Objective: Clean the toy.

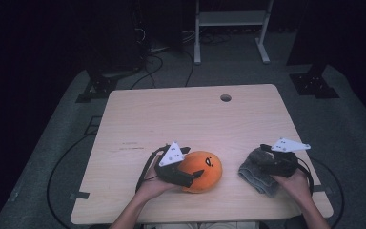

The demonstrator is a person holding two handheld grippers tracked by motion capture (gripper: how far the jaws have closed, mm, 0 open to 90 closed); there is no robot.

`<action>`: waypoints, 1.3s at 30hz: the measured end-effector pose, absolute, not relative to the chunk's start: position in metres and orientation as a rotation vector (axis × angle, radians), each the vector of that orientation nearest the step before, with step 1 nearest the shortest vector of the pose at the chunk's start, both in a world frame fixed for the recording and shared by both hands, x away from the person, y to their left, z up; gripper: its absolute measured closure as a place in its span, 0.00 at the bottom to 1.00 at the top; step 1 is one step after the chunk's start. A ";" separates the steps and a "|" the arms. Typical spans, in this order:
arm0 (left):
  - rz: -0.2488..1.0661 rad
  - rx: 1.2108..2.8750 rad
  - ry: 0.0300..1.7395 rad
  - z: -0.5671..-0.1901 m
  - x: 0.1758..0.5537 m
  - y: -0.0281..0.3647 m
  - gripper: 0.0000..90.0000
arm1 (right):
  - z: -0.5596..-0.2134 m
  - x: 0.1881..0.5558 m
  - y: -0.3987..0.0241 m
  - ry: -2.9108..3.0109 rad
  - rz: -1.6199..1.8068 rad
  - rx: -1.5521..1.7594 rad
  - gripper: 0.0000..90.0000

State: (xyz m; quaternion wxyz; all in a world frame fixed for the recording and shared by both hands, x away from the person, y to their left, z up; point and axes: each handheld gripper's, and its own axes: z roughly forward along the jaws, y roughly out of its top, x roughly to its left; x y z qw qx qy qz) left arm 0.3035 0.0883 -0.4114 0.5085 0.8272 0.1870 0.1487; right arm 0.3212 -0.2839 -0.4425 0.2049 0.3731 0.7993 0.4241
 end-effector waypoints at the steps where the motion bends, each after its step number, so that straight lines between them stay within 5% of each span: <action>1: 0.359 1.995 0.449 -0.411 0.303 0.088 0.13 | -0.445 0.324 -0.284 2.244 1.145 1.054 0.34; 19: 0.336 2.017 0.456 -0.412 0.305 0.098 0.13 | -0.474 0.335 -0.286 2.352 0.942 1.197 0.43; 33: 0.312 2.103 0.395 -0.408 0.305 0.101 0.12 | -0.469 0.333 -0.281 2.367 0.904 1.185 0.84; 39: 0.303 2.143 0.390 -0.412 0.308 0.104 0.14 | -0.459 0.327 -0.278 2.349 0.944 1.138 0.86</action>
